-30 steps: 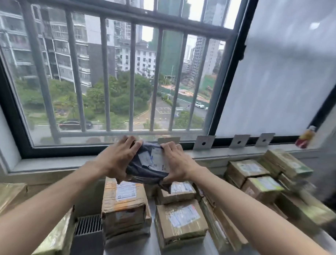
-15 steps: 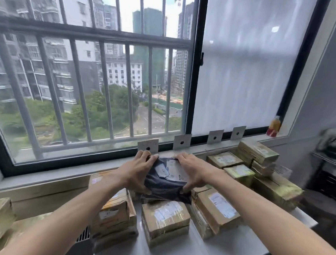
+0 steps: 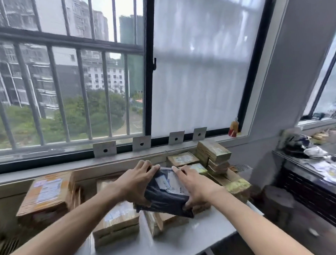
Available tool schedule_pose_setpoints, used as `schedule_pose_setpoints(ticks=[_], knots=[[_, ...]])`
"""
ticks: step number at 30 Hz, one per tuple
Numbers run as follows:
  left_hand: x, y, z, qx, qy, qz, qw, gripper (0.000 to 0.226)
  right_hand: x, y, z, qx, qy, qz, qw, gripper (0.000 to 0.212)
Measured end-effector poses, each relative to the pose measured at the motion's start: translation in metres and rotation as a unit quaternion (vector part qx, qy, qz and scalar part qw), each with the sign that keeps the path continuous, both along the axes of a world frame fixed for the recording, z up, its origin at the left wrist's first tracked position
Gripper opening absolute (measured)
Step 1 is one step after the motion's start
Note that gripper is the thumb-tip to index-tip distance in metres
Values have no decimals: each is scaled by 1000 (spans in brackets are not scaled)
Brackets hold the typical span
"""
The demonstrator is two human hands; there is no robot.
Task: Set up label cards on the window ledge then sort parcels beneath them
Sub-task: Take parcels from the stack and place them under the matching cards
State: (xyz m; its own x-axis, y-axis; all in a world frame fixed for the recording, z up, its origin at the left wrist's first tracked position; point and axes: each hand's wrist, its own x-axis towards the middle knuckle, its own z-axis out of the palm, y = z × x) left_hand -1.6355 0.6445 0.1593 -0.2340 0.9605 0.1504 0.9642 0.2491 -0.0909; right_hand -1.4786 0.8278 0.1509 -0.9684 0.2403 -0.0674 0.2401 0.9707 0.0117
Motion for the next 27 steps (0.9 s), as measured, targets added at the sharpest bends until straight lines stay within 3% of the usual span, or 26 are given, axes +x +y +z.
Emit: schedule_pose_setpoints(ticks=[6, 15, 27], knots=[[43, 36, -19, -36, -36, -7, 999, 127, 45, 40, -20, -11, -17, -9, 1000, 135], [76, 83, -102, -98, -99, -72, 988, 124, 98, 85, -102, -89, -77, -38, 992, 132], [23, 208, -142, -45, -170, -57, 983, 126, 44, 209, -106, -67, -111, -68, 989, 124]])
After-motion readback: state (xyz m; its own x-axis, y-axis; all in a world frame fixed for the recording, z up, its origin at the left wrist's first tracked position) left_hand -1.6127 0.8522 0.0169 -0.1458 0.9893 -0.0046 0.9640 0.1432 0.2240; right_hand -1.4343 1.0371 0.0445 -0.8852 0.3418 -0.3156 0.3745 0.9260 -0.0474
